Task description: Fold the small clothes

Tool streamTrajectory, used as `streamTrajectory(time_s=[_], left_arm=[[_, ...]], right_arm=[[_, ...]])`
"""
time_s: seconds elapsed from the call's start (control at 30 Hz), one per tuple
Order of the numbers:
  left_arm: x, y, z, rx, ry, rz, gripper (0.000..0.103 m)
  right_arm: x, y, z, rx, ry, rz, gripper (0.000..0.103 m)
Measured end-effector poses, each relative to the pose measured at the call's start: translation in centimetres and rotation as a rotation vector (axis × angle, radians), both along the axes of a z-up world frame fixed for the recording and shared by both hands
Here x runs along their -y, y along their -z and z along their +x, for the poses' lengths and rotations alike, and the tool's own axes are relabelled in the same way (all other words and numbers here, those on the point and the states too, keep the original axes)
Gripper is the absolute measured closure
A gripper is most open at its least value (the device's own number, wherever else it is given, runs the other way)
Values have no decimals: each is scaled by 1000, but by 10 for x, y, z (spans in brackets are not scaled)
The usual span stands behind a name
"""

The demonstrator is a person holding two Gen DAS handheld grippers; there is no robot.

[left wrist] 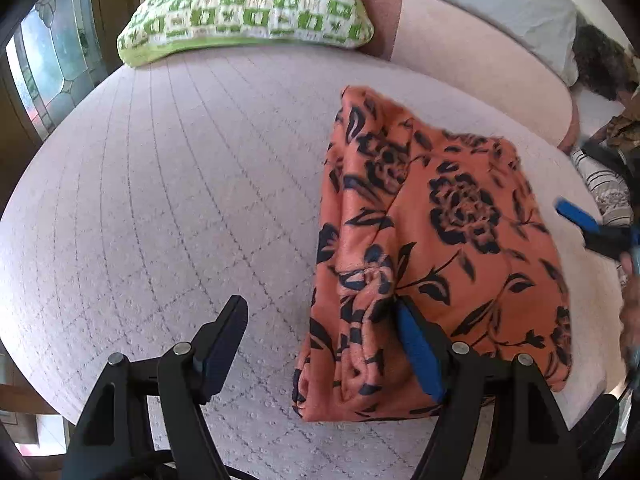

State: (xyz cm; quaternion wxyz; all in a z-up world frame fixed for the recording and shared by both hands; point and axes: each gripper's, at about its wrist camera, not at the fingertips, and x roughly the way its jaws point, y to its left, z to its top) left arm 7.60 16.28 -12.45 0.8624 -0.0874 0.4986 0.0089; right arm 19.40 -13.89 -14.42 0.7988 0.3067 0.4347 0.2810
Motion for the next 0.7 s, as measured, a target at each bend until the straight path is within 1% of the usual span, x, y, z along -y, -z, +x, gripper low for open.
streamTrajectory(time_s=[0.07,0.13,0.17,0.23,0.3,0.33,0.4,0.43,0.47,0.5,0.53,0.57,0.6,0.63,0.67,0.7], left_arm=[[0,-7,-2,25,-7,-9,27],[0,-11,-1,45,-7,-26,27],[0,-13,2,51,-11,-30,27],[1,-13,10,50,-17,-41,26],[0,-10,17,61,-16,-86,22],[1,-6,23,57,-19,-106,17],[2,7,33,35,-5,-130,17],[3,17,39,9,-1,-134,17],[4,31,44,-34,12,-148,16],[4,39,47,-57,21,-166,16],[4,39,45,-25,24,-167,16],[6,38,44,-16,39,-160,30],[10,37,44,-18,84,-186,63],[12,35,45,-34,100,-223,65],[14,30,44,-20,95,-201,72],[21,21,43,2,112,-167,74]], right_arm=[[19,1,-21,18,57,-61,11],[31,12,-30,0,97,-105,10],[36,24,-32,-36,109,-121,10],[41,46,-27,-108,100,-111,10],[33,62,-24,-151,71,-116,10],[26,66,-23,-158,58,-117,10],[11,72,-21,-160,6,-92,10],[8,72,-21,-156,0,-95,10],[2,72,-19,-155,-7,-99,9],[-2,73,-16,-163,-20,-105,9],[-7,73,-15,-167,-28,-122,12],[-14,72,-13,-167,-37,-136,30],[-18,72,-11,-174,-58,-155,41],[-19,68,-11,-165,-67,-157,52],[-19,62,-11,-149,-76,-164,61],[-21,54,-12,-125,-89,-167,63]])
